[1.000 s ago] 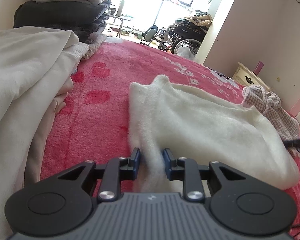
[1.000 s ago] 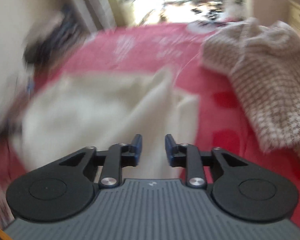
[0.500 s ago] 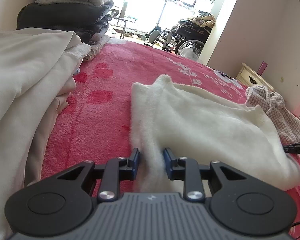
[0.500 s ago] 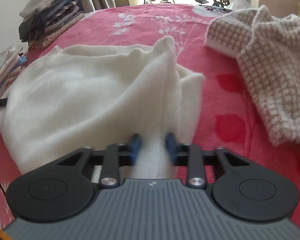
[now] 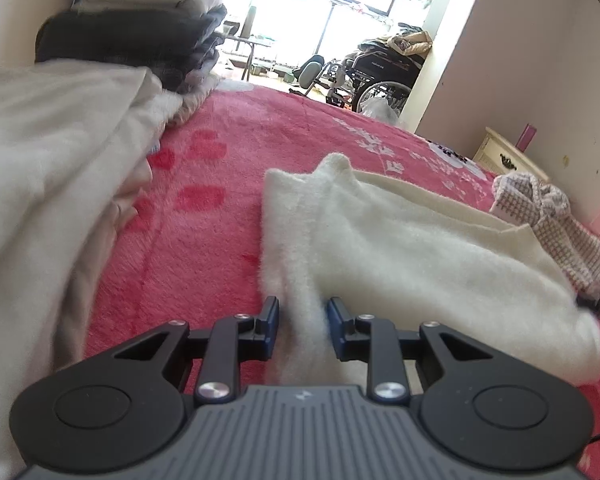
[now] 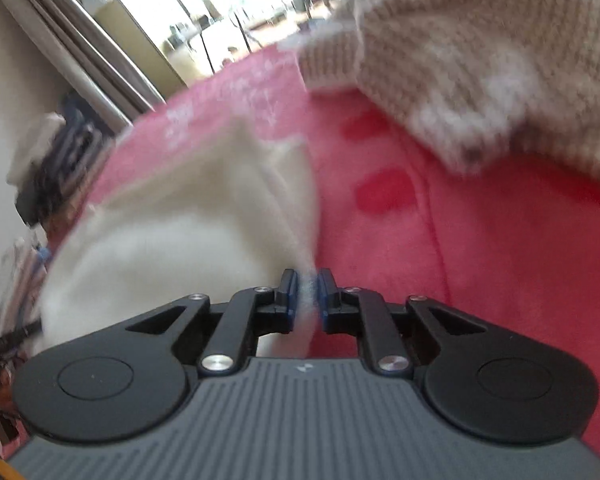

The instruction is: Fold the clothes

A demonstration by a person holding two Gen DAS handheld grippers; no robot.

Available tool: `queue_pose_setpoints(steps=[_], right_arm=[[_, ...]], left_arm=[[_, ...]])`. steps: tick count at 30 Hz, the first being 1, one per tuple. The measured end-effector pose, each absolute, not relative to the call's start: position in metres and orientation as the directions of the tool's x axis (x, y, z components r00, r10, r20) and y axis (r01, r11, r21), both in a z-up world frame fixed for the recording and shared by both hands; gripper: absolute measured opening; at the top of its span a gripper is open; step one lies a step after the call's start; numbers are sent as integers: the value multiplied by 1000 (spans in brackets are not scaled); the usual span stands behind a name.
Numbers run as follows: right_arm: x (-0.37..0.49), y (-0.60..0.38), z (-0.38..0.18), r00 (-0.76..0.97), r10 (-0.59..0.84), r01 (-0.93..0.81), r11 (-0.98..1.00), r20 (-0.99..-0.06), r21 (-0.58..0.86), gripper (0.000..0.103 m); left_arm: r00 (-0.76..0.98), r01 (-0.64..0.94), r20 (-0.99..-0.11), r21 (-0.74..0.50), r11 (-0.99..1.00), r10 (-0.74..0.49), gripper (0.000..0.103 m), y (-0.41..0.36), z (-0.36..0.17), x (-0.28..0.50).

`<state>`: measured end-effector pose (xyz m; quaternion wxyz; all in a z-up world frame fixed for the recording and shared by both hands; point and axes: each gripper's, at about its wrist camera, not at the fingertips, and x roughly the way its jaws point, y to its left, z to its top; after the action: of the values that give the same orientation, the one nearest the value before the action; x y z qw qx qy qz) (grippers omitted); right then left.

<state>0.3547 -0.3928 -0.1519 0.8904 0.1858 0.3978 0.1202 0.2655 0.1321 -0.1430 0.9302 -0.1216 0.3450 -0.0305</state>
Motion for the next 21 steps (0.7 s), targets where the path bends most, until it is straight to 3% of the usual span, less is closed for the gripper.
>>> queue_pose_setpoints(steps=[4, 7, 10, 14, 16, 21], right_arm=[[353, -379, -117, 743, 283, -133, 951, -606, 281, 17], [357, -356, -104, 733, 350, -274, 937, -583, 218, 17], [374, -317, -107, 672, 419, -441, 889, -610, 125, 16], [420, -279, -139, 606, 383, -531, 847, -697, 3, 16], [451, -284, -158, 607, 349, -482, 876, -714, 18, 15], [495, -340, -168, 658, 394, -231, 917, -642, 326, 11]], left_arm=[[816, -5, -566, -209, 978, -117, 25, 129, -114, 262], [833, 74, -528, -187, 980, -163, 25, 114, -98, 275], [784, 191, -582, -104, 976, -215, 27, 78, -104, 308], [731, 196, -675, 60, 979, -105, 26, 48, -139, 360], [721, 103, -687, -22, 994, -90, 20, 65, -151, 376], [743, -34, -653, -259, 965, -149, 19, 104, -151, 381]])
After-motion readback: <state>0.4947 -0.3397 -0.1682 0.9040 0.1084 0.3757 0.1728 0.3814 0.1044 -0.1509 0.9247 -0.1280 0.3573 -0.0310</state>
